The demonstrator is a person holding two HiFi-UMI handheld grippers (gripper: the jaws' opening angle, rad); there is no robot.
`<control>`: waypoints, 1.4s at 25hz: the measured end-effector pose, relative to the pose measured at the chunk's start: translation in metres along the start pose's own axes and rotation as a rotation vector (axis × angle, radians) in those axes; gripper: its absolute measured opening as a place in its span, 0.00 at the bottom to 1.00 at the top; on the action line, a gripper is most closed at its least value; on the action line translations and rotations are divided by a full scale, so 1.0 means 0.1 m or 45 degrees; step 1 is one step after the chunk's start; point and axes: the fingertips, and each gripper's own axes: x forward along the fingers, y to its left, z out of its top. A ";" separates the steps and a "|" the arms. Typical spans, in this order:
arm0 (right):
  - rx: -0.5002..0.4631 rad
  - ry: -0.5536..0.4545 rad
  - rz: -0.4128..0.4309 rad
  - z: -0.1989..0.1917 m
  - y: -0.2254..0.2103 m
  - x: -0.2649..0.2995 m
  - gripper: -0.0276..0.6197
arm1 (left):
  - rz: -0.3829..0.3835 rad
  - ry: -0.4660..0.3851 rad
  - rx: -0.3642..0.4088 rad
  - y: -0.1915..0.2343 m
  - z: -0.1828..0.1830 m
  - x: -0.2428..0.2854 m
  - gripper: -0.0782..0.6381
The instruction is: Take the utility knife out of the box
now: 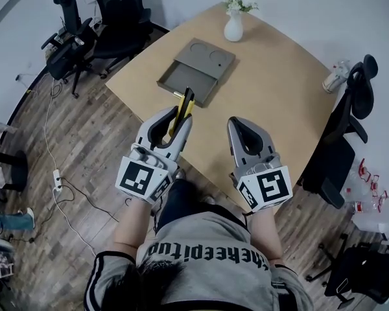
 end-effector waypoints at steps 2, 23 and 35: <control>0.002 -0.006 0.009 0.01 0.01 -0.05 0.05 | 0.011 -0.008 0.005 -0.04 0.02 -0.03 0.28; 0.011 -0.025 -0.058 0.13 0.29 -0.02 0.05 | 0.022 -0.057 0.035 0.14 0.25 -0.37 0.28; -0.001 -0.013 -0.158 0.18 0.66 -0.13 0.05 | -0.044 -0.083 0.002 0.23 0.34 -0.71 0.28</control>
